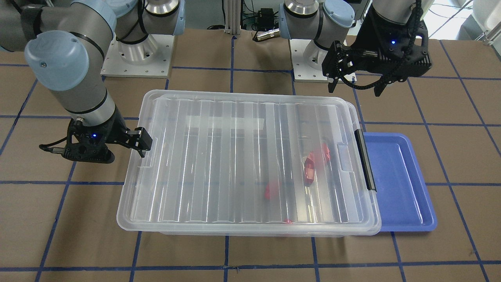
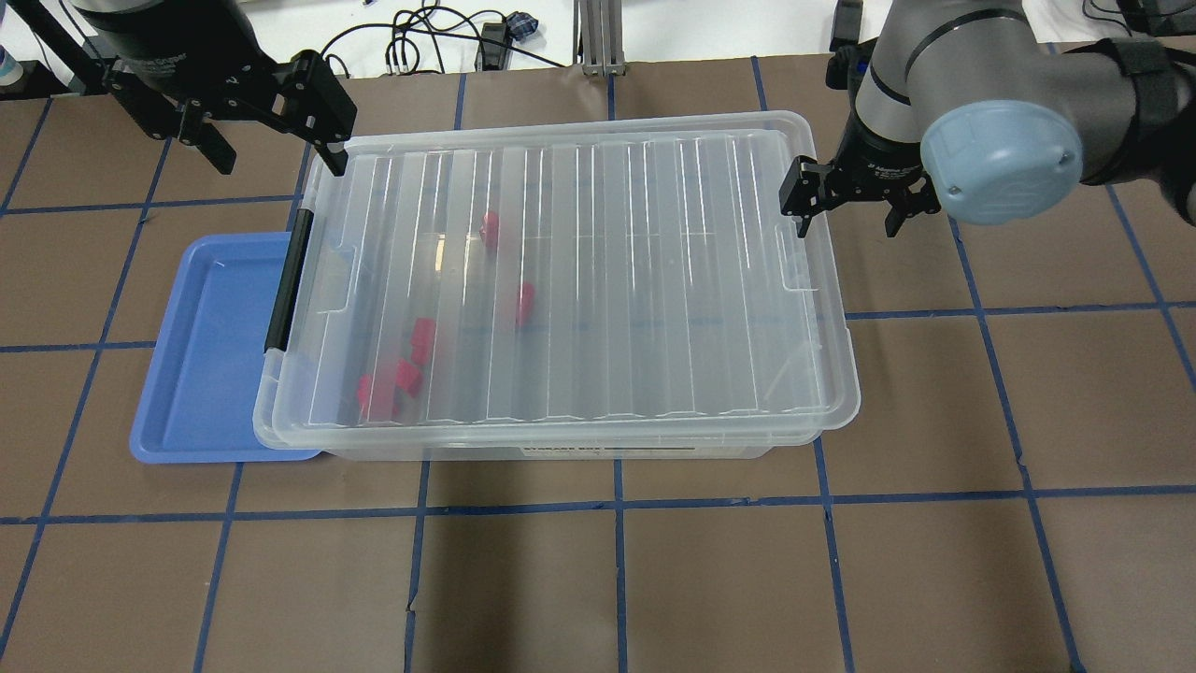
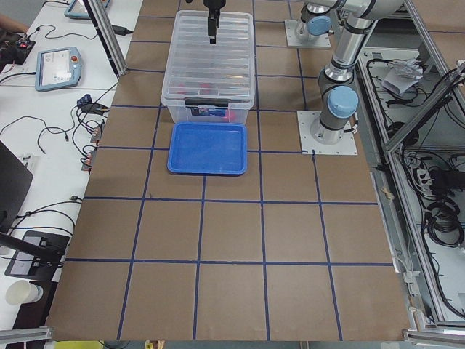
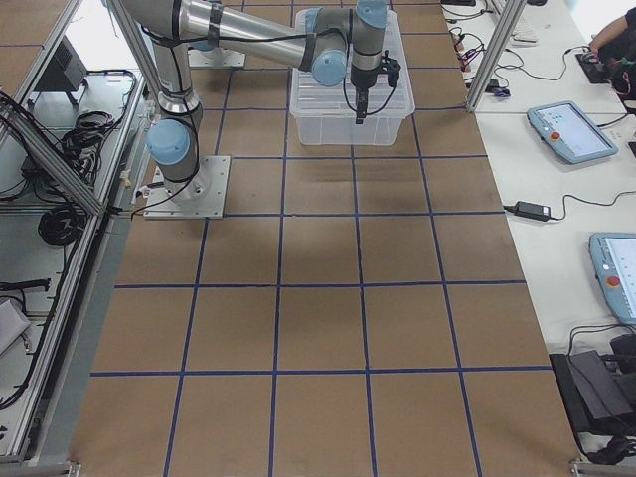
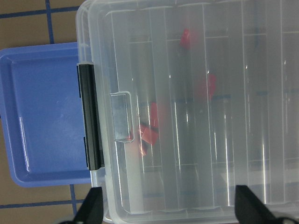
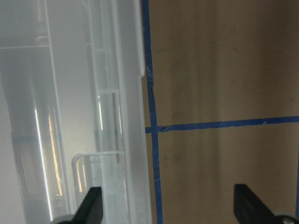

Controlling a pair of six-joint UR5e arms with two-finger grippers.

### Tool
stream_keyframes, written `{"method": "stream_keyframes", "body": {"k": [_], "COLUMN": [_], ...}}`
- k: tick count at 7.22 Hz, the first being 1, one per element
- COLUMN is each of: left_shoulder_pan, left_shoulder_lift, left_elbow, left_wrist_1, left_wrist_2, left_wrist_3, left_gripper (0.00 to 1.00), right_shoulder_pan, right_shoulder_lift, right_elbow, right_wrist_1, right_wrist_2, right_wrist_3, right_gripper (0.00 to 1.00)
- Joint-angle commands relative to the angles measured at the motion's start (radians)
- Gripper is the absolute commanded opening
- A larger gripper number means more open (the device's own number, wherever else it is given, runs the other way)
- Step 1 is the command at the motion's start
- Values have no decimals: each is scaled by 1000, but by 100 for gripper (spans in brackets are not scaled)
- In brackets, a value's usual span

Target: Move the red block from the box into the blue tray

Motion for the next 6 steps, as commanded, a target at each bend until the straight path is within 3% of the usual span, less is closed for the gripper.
{"method": "stream_keyframes", "body": {"k": [1, 4, 6], "left_shoulder_pan": [0, 0, 0], "left_shoulder_lift": [-1, 2, 0], "left_elbow": [-1, 0, -3], "left_wrist_1": [0, 0, -8], "left_wrist_2": [-3, -1, -1], "left_wrist_3": [1, 3, -5], "left_gripper": [100, 100, 100], "right_shoulder_pan": [0, -15, -26], "right_shoulder_lift": [7, 7, 7], "right_elbow": [13, 33, 30], "right_wrist_1": [0, -3, -15], "right_wrist_2": [-3, -6, -64], "right_wrist_3": [2, 1, 1], "right_gripper": [100, 100, 100]}}
